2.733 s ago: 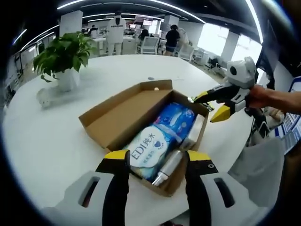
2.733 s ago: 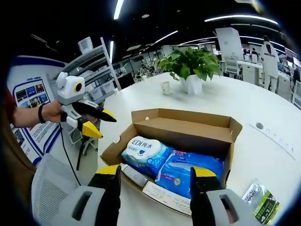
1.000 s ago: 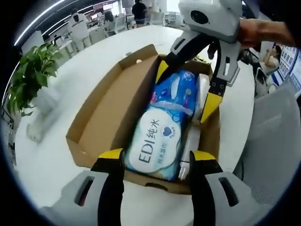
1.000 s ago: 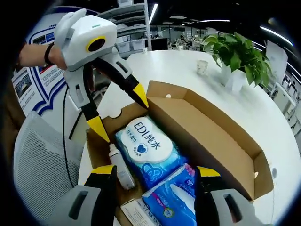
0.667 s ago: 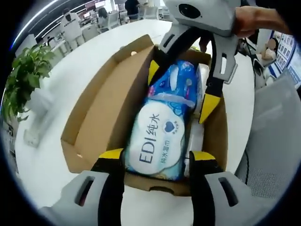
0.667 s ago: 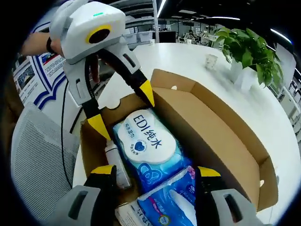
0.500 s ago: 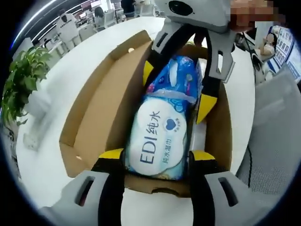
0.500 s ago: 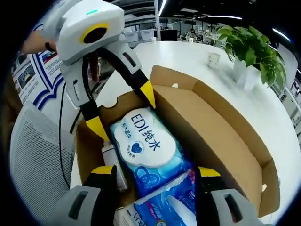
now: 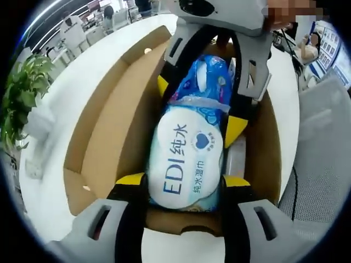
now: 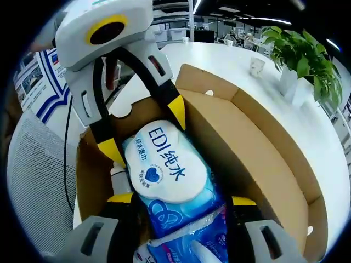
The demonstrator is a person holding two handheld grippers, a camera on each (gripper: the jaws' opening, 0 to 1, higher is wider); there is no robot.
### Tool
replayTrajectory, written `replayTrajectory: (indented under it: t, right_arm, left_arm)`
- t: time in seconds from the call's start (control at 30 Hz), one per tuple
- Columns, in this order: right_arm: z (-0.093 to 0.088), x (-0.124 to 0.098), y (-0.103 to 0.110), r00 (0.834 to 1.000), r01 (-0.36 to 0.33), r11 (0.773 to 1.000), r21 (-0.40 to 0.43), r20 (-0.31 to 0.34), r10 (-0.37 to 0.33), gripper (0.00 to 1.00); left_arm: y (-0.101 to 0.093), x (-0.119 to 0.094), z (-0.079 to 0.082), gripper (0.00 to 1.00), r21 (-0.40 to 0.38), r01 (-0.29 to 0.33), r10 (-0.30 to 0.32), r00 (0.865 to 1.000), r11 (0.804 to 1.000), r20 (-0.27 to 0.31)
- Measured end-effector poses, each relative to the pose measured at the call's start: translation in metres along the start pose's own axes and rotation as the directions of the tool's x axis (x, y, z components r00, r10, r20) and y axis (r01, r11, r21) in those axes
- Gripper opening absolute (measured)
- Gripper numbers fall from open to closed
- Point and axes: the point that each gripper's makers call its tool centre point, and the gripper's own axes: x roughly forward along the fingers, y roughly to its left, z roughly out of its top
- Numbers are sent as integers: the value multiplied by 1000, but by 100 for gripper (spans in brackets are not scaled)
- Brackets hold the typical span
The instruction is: Operate the shoe box by opening the lid, removing the specified soft item, and placing it in the target area until the item is outside and the box remains undamaged.
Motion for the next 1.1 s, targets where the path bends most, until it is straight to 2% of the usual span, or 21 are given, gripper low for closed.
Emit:
replayTrajectory:
  t: [0.2,0.37,0.5,0.73,0.87,1.1]
  right_arm:
    - [-1,-1,3,1000,0,1000,-2,8,0,64]
    - [-3,-1,6,1000,1,1000,-27,4,-1,64]
    - [-4,0,2,1000,8,997,-73,-23,-10,61]
    - [0,8,4,998,-27,990,-135,-54,20,62]
    - [-6,14,4,995,-35,976,-215,-100,14,62]
    - [-10,19,6,991,-45,953,-298,-132,5,62]
  left_arm:
    - [-1,0,1,53,8,2,-2,1000,1000,5]
    - [-4,-1,1,52,35,9,-9,1000,999,-2]
    - [-4,0,1,53,58,13,-13,1000,998,-13]
    - [-7,7,0,54,167,10,0,998,986,-59]
    - [-6,10,0,55,192,13,1,997,981,-72]
    - [-7,16,0,56,226,24,-4,996,974,-91]
